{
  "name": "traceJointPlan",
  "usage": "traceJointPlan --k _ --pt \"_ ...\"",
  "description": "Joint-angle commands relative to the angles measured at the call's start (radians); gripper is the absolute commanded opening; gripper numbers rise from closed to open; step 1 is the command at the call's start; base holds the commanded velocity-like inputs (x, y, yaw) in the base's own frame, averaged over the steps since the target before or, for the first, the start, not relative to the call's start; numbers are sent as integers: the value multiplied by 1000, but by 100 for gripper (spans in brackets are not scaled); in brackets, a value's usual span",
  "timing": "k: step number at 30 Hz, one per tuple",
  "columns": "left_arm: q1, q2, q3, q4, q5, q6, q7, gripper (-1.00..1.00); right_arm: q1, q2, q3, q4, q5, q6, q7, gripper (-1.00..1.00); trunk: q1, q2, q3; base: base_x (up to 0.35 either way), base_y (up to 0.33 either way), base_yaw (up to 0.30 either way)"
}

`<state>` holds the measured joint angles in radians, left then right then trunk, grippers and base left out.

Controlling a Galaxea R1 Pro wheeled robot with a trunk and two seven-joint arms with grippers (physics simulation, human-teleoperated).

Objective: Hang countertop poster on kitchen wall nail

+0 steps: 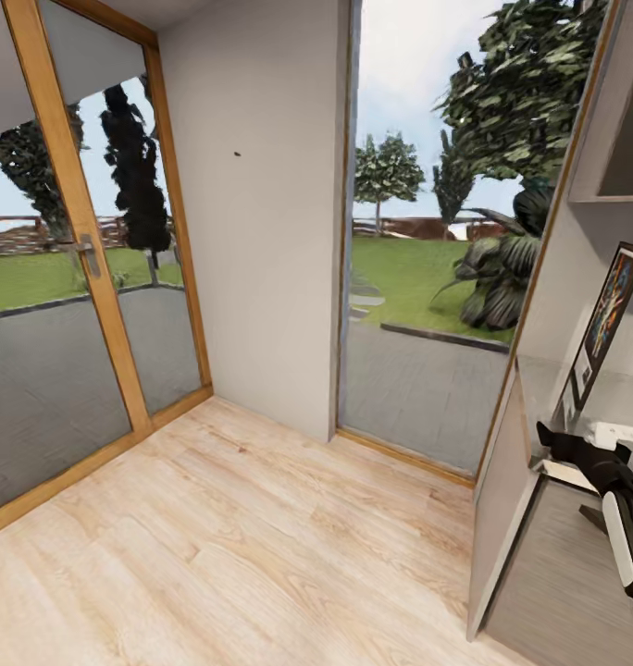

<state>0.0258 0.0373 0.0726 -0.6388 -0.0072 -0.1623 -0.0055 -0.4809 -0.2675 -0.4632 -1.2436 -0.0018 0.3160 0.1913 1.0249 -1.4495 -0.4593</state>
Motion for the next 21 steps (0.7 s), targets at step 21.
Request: traceJointPlan --k 21 --pt "2 -1 0 -12 -2 -11 -2 100 -1 2 4 14 4 -10 4 100 0 -1 4 94 -10 -132"
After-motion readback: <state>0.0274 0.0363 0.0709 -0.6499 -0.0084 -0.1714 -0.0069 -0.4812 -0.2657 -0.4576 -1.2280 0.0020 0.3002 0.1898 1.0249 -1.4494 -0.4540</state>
